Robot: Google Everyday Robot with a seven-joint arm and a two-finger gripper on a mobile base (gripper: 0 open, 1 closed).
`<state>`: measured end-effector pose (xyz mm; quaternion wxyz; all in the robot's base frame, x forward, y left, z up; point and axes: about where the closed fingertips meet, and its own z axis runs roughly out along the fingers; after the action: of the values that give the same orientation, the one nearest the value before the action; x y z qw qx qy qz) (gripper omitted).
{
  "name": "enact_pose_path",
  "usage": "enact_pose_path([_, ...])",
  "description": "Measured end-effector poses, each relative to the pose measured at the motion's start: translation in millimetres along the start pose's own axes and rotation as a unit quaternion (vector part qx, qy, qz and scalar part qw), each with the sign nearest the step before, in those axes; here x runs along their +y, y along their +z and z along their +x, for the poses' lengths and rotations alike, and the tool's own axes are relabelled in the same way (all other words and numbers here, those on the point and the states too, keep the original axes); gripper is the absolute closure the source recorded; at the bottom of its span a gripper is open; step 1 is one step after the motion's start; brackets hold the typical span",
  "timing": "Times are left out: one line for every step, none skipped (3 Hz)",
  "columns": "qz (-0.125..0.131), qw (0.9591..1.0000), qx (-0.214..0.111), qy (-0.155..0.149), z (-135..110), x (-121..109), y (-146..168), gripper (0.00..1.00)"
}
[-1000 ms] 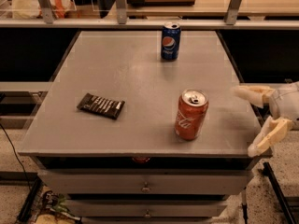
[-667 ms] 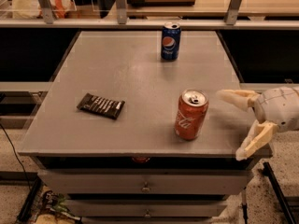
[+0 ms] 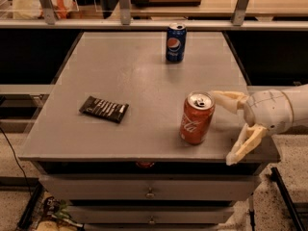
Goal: Move coke can near pepsi can
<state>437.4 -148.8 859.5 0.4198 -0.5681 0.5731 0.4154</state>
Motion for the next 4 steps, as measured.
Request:
enact_pose_path([-0.011, 0.9998, -0.015, -0.008, -8.6, -0.1, 11.6, 0.17])
enact_pose_path([-0.014, 0.9996, -0.019, -0.012, -12.7, -0.1, 17.1, 0.41])
enact_pose_path([-0.015, 0.9996, -0.019, -0.011, -13.6, -0.4, 19.2, 0.64])
enact_pose_path([-0.016, 0.9996, -0.020, -0.010, -13.3, -1.1, 19.7, 0.86])
